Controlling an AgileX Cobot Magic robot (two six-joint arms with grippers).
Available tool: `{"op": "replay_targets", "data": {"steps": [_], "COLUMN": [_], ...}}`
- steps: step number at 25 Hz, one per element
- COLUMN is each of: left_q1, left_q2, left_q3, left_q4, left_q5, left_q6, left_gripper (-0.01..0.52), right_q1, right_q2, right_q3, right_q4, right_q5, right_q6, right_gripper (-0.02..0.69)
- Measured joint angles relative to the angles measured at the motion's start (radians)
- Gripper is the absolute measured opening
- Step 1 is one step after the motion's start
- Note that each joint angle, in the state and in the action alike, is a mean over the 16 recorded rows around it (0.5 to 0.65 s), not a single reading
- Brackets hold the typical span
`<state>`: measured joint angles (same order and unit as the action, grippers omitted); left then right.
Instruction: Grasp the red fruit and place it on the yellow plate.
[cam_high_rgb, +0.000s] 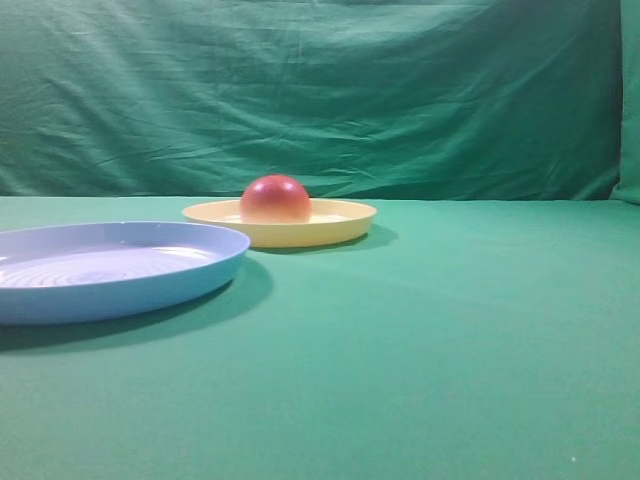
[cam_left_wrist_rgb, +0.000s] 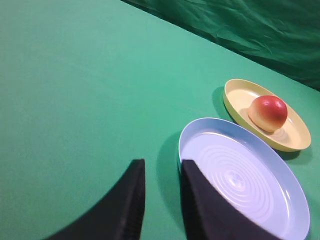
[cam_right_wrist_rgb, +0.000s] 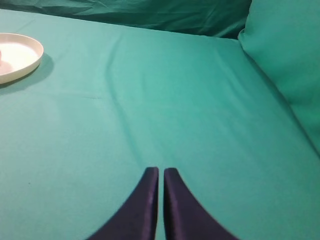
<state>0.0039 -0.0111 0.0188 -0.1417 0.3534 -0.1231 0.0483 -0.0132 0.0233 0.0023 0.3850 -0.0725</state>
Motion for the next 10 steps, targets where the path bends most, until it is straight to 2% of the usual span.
{"op": "replay_targets", "data": {"steps": [10], "left_q1": [0.000], "left_q2": [0.000], "left_q3": [0.000], "left_q4": [0.000], "left_q5": [0.000], "left_q6": [0.000], "left_gripper": [0.157], "right_q1": [0.000], "right_q2": [0.000], "right_q3": [0.000], "right_q4": [0.000], "right_q5": [0.000], "right_q6": [0.000], "right_gripper": [0.000]}}
